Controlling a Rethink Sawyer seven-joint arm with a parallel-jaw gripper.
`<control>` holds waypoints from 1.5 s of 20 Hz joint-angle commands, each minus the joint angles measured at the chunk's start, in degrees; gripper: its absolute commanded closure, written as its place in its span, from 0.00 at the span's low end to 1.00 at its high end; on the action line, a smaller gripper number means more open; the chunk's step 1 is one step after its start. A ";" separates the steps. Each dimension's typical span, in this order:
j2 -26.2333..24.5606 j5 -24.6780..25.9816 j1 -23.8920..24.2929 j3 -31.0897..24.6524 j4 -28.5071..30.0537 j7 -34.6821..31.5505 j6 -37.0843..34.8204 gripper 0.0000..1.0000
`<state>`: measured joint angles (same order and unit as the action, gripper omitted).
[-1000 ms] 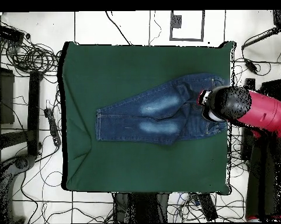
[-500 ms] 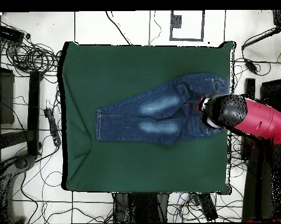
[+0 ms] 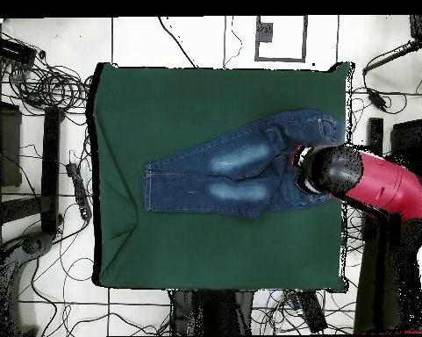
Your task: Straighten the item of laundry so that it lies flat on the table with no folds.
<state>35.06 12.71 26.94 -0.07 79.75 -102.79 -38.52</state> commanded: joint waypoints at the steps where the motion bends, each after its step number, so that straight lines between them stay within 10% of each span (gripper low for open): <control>1: -6.72 -3.91 -1.96 -2.14 5.16 -13.29 4.11 1.00; 30: -15.40 -2.75 1.86 -4.52 -0.59 -5.59 4.64 1.00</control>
<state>22.98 11.34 31.38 -0.06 78.82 -102.79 -34.73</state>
